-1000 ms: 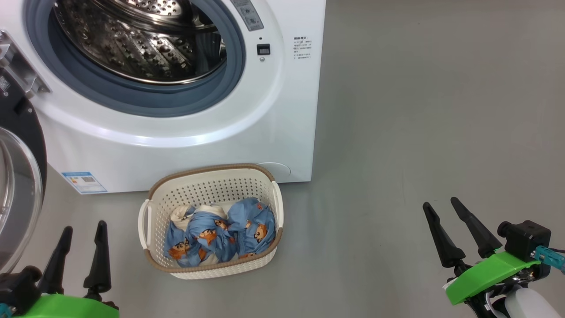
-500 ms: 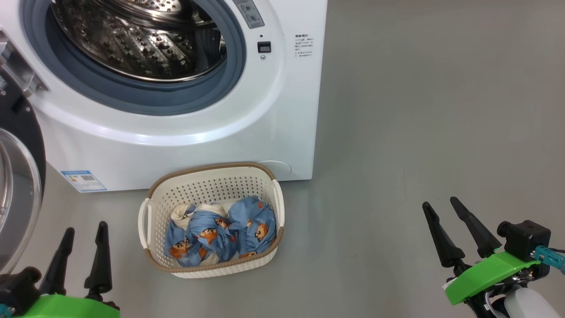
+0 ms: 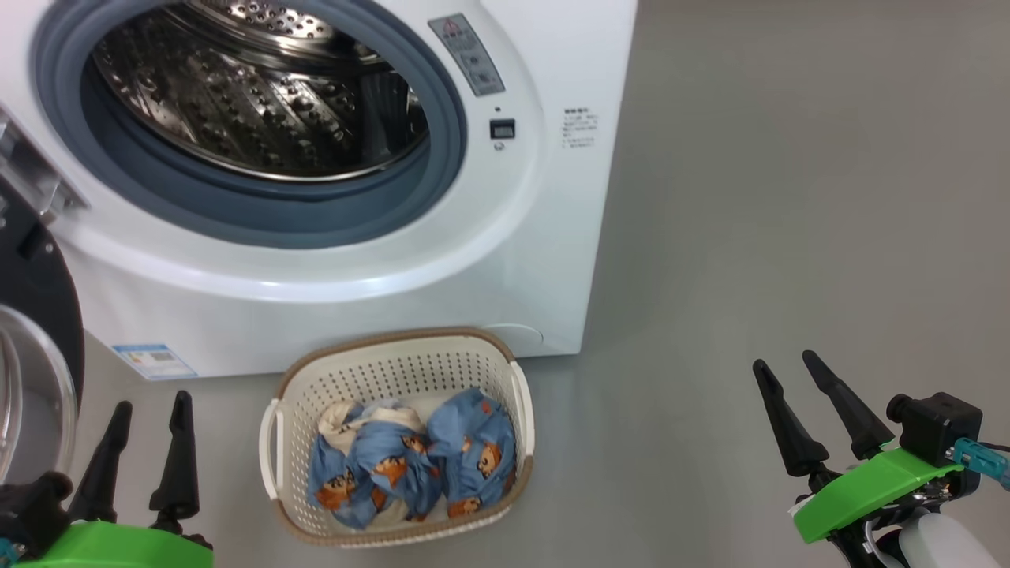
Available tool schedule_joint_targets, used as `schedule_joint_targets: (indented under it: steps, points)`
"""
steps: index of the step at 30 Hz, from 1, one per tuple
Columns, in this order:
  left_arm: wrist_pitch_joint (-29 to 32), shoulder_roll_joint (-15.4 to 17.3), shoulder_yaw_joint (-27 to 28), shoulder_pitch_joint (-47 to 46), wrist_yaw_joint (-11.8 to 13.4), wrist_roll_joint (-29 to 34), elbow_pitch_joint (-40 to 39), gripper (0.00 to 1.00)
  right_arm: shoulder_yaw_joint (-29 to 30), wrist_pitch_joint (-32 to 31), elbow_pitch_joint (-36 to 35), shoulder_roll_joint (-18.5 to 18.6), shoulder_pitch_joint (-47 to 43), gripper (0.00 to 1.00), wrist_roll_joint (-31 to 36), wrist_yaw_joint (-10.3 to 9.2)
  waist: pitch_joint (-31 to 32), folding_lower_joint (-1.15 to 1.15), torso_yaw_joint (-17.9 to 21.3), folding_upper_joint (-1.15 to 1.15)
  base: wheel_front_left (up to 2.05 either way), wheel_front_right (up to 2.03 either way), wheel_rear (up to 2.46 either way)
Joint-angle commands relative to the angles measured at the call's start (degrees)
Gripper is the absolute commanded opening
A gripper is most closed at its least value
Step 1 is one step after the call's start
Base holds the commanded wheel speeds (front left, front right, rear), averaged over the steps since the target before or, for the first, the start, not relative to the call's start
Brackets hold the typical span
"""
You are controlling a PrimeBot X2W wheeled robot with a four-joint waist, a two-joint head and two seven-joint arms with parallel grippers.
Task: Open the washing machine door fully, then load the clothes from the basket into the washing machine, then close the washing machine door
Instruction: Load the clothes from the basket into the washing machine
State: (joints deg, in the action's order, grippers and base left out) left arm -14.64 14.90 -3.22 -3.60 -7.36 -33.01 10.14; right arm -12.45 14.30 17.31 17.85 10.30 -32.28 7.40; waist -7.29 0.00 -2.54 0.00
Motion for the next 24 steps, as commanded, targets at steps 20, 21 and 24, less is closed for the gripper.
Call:
schedule_joint_targets:
  steps: [20,21,24]
  points:
    - [-0.4,1.3,2.1,-2.2,-0.1,1.2,-0.7,1.00,-0.8,0.7,-1.7,0.2,0.9,1.00,0.7,0.09,-0.5,0.00,-0.4,0.00,0.34,-0.41,0.08]
    - [-0.4,1.3,2.1,-2.2,-0.1,1.1,-0.6,1.00,-0.8,0.7,-1.7,0.2,0.9,1.00,0.8,0.09,-0.5,0.00,-0.5,0.00,0.00,0.00,0.00]
    - [-0.4,1.3,2.0,-2.2,-0.1,1.0,-0.5,1.00,-0.8,0.7,-1.7,0.1,0.9,1.00,0.8,0.09,-0.7,0.00,-0.6,0.00,0.00,0.00,0.00]
